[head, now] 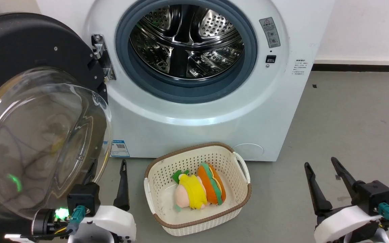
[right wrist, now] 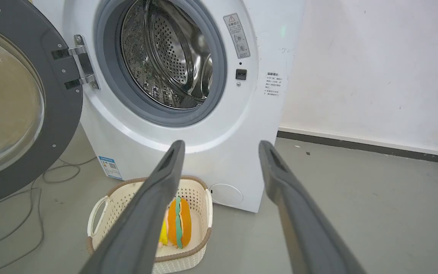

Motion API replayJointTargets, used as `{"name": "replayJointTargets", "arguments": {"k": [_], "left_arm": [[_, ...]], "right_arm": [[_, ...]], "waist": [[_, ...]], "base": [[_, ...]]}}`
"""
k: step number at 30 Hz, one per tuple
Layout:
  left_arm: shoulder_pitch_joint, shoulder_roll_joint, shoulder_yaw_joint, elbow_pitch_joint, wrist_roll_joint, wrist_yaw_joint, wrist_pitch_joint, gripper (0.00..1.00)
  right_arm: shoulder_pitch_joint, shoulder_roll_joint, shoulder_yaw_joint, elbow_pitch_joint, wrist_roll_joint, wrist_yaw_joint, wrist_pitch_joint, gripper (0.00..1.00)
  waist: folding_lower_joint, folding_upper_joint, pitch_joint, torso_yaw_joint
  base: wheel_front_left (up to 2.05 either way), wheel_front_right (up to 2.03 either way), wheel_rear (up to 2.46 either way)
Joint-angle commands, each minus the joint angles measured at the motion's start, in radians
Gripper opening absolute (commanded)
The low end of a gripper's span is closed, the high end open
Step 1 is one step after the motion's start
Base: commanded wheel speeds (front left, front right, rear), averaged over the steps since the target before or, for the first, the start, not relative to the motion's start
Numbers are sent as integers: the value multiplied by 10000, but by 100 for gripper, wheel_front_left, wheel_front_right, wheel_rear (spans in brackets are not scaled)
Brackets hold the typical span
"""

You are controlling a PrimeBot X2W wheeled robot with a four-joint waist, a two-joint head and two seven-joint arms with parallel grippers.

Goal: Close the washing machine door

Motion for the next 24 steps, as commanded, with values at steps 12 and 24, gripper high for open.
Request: {"name": "replayJointTargets", "arguments": {"k": [12,24], "left_arm": [[-503,248,-355,-737,50,467,-346,0],[-1173,550,72,-1806,-341,473,-596,0]], "right_arm": [[-10,8,-336,-58,368,-2,-341,100],[-41,11,-625,-5,582,-3,-591,100]], "waist": [[0,0,117,390],[0,0,253,838]], "base": [[0,0,0],[0,0,0]]}}
